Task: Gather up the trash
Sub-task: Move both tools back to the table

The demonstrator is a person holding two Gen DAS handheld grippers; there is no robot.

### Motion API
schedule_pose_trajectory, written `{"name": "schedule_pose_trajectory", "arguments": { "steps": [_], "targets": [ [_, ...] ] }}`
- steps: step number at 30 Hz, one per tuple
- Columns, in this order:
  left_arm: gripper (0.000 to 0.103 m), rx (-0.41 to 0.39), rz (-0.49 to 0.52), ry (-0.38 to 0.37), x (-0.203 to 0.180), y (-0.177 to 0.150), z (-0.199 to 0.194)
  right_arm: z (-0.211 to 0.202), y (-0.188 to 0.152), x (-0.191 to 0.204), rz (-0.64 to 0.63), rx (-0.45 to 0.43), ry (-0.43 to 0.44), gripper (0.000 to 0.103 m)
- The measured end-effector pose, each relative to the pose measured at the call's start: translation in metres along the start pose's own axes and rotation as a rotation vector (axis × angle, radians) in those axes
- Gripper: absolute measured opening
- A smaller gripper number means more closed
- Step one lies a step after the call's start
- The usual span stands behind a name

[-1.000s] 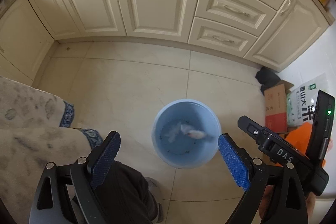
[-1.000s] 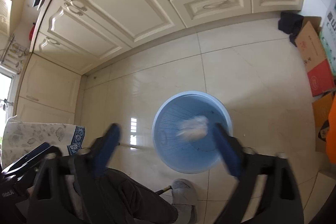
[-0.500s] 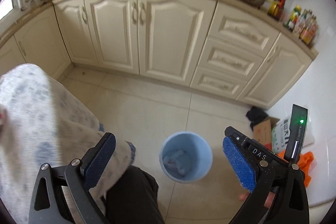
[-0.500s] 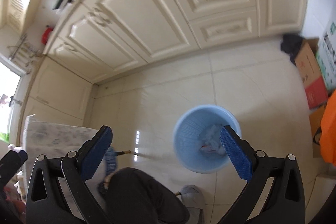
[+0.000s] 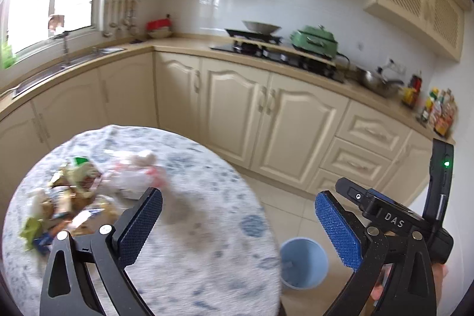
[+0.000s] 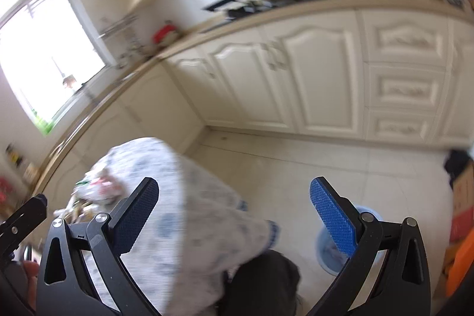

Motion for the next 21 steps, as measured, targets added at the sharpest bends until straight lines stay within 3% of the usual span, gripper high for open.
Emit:
{"name": "schedule_pose_trajectory", "arguments": {
  "steps": [8, 13, 21],
  "targets": [
    [0.102, -0.184, -0.080, 0.157, 0.084, -0.020, -0.138, -0.010, 0.004, 0.141, -0.220, -0.041, 0.119, 0.103],
    [0.102, -0.239, -0.117, 0.245, 0.125, -0.042, -0.197, -0.010, -0.005, 0.191, -0.308, -0.041, 0.156, 0.103],
    [0.102, -0.254, -0.149, 0.315, 0.140, -0.079, -0.222, -0.004, -0.010, 0.227, -0.390, -0.038, 0.152, 0.103]
  ]
}}
Point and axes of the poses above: each gripper's, at about its wrist camera, not at the fingertips, and z roughly the way its jaws point, x to its left, y to its top, the point moved 9 cm from there along z, roughly the way its jaws point, and after that the axes turned 9 degrees about -z, right-handed, at the moved point
